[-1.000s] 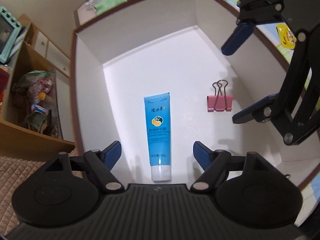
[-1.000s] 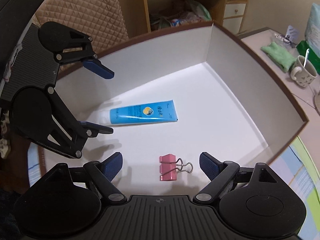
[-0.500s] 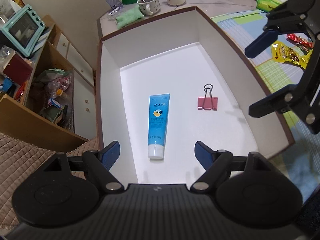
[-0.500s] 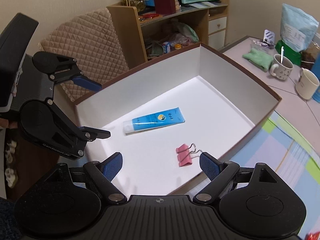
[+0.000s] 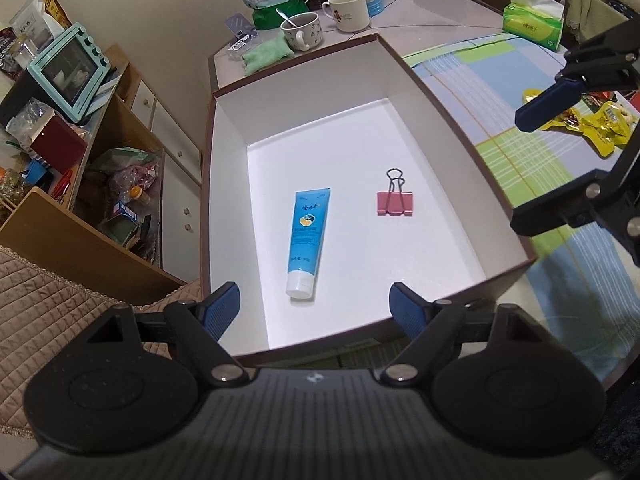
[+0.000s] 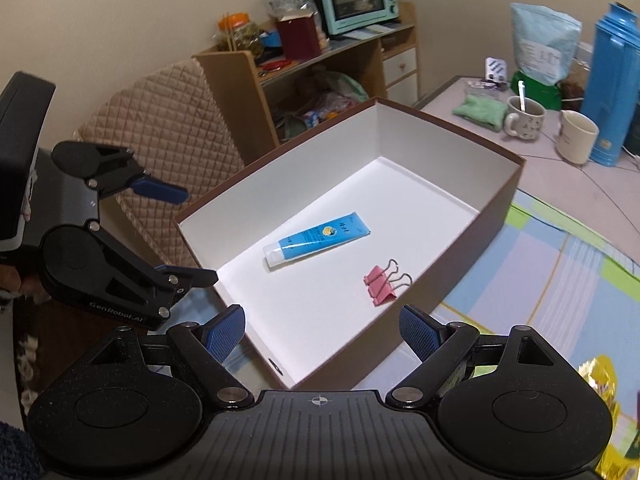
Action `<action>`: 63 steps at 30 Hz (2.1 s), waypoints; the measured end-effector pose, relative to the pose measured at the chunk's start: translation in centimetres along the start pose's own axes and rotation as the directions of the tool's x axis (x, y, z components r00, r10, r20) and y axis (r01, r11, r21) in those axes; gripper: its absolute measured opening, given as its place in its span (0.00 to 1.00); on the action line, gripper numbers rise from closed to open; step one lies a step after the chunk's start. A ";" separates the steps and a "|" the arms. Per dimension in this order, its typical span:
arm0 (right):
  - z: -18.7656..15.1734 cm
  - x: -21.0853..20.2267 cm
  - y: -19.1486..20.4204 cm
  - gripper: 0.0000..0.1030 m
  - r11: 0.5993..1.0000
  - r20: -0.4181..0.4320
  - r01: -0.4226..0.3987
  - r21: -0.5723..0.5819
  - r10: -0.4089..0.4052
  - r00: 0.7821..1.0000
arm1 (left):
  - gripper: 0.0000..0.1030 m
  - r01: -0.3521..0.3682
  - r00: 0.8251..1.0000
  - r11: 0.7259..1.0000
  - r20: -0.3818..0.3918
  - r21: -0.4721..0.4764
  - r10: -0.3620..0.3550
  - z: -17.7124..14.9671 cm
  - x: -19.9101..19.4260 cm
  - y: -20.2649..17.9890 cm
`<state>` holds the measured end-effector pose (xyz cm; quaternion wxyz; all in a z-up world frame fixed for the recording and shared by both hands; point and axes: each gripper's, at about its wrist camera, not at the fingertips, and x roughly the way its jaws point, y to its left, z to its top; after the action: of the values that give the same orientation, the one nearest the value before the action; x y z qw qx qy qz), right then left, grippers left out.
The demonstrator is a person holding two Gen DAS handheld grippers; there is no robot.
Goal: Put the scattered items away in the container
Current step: 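Withdraw both tools from the box back toward the snacks, then grasp the cotton swab bag with the right tool while the left tool reaches the yellow packet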
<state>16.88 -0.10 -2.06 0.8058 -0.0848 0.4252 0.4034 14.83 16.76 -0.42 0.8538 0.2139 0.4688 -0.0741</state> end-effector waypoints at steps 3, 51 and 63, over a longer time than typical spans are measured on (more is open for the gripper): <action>-0.7 -1.2 -0.3 0.84 1.000 0.027 -0.001 0.022 0.001 1.000 | 0.77 -0.008 1.000 1.000 0.007 -0.014 0.008 -0.1 -0.7 -0.7; -16.1 -18.8 -19.1 0.84 0.946 0.039 0.169 0.277 -0.187 0.982 | 0.77 0.115 0.993 0.984 0.045 -0.139 -0.110 8.9 -2.3 -21.1; -22.3 -18.4 -25.3 0.84 0.851 -0.133 0.339 0.402 -0.312 0.941 | 0.77 0.162 0.987 0.981 0.012 -0.111 -0.162 10.6 1.2 -25.0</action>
<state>15.62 -38.09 -7.29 0.8478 0.0068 0.5063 0.1575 15.43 -10.20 -3.83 0.8562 0.1270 0.4869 -0.1174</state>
